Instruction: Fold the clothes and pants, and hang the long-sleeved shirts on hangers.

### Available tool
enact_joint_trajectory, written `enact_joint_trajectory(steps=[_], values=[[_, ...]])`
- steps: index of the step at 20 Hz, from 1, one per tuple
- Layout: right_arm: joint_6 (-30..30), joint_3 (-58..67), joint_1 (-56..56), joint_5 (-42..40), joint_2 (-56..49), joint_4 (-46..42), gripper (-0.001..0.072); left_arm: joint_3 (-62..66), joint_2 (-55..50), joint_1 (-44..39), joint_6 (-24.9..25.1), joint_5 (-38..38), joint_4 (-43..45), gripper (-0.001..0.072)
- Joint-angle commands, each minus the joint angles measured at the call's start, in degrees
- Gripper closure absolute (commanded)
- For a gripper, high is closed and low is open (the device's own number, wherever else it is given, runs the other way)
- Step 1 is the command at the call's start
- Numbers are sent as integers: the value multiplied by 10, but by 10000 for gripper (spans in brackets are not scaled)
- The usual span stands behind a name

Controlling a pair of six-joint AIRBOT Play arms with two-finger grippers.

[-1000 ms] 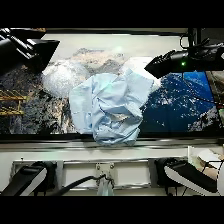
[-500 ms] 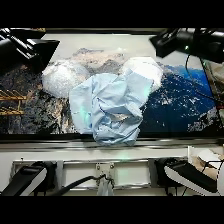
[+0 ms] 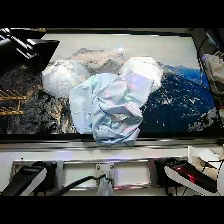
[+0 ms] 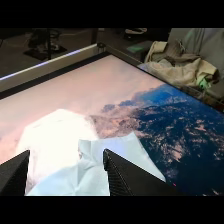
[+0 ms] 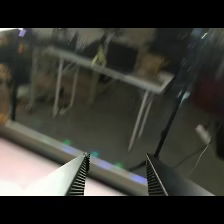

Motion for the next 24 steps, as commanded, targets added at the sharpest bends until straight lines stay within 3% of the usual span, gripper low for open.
enact_joint_trajectory(steps=[1,4,8,9,12,14,17,21,24], values=[[-2,0,1,-83,0,5,291,0,0,0,0,0,0,232],[1,0,1,-64,1,14,291,0,0,-1,0,0,-1,231],[1,0,-2,117,-1,1,293,0,-2,-1,0,-7,-30,231],[19,-1,-6,182,-8,-13,293,0,-7,-3,2,-30,-27,231],[153,-43,-25,290,-31,-68,292,-1,-51,-35,-5,-134,67,233],[220,-102,-53,309,-37,-71,292,-1,-100,-84,-46,-172,176,232],[284,-195,-108,308,-37,-58,292,-1,-166,-162,-47,-146,249,204],[286,-283,-144,309,-36,-35,292,0,-252,-262,-31,-55,251,181],[286,-309,-146,304,-36,-35,292,33,-334,-329,-71,-74,283,182]])
